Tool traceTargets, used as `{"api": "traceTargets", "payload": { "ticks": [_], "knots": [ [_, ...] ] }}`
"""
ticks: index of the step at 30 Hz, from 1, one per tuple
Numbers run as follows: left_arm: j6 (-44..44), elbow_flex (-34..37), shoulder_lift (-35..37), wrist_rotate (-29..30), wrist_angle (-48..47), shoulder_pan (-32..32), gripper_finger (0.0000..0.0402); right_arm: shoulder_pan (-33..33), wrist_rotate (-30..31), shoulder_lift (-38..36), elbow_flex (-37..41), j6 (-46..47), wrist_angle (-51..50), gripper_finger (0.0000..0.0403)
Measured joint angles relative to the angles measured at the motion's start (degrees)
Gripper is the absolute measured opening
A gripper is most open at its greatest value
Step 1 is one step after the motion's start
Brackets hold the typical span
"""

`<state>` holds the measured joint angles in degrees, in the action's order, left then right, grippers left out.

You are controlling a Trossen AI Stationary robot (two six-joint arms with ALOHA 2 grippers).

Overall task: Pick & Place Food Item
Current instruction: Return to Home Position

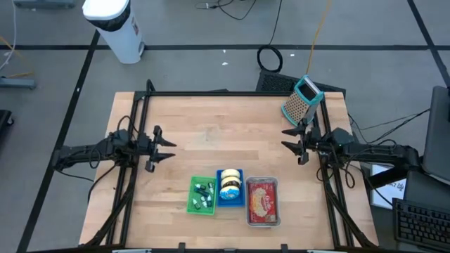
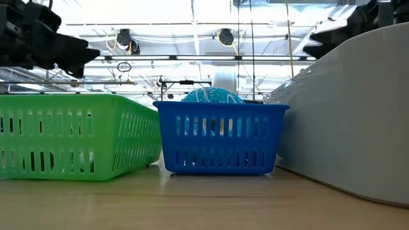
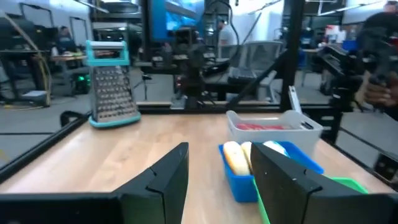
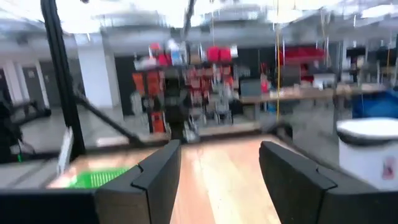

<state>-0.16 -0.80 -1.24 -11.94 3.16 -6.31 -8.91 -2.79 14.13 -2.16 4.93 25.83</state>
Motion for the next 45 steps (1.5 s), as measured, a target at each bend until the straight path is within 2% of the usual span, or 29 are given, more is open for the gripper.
{"api": "traceTargets", "payload": {
  "ticks": [6, 10, 45],
  "knots": [
    [-0.1, 0.0, -0.66, 4.61, -0.05, 0.02, 0.0175, 0.0, -0.07, 0.2, 1.08, -1.08, -7.98, 0.0208],
    [0.04, 0.0, -0.67, 5.24, -0.03, 0.02, 0.0175, 0.0, -0.22, 0.15, 1.1, -1.11, -11.11, 0.0207],
    [-0.09, 0.0, -0.67, 5.22, 0.04, 0.0, 0.0175, 0.0, -0.26, 0.17, 1.3, -1.13, -11.11, 0.0207]
  ]
}}
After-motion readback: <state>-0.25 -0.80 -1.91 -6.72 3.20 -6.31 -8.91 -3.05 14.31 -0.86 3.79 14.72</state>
